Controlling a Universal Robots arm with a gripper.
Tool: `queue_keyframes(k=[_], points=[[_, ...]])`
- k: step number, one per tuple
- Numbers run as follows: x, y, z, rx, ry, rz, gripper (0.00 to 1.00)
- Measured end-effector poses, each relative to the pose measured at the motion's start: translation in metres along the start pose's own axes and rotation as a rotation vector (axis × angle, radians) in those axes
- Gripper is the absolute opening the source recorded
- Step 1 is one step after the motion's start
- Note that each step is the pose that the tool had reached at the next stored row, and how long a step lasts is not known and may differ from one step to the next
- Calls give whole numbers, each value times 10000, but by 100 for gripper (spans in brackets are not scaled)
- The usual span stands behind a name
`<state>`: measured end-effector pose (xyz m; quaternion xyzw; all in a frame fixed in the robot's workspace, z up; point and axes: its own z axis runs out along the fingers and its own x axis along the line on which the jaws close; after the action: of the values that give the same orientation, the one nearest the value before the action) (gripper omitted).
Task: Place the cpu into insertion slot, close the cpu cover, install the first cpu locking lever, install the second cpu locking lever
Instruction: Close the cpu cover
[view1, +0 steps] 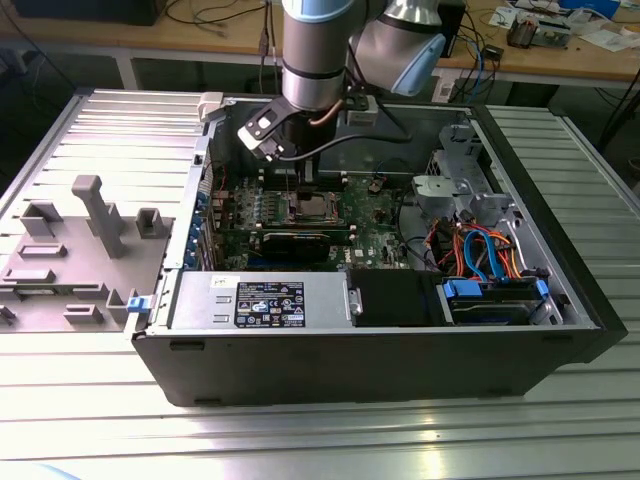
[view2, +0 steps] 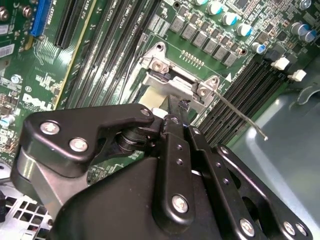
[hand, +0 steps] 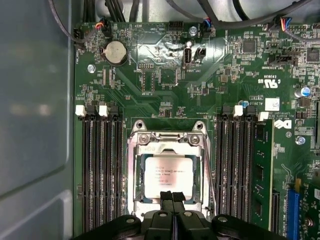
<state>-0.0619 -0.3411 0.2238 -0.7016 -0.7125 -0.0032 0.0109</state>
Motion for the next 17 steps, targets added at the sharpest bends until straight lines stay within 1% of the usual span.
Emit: queue_keyframes(k=[8,17], points=[[-2,-19,104,-1,1,-2,11],[-2,-27,117,-1,8,2,11]])
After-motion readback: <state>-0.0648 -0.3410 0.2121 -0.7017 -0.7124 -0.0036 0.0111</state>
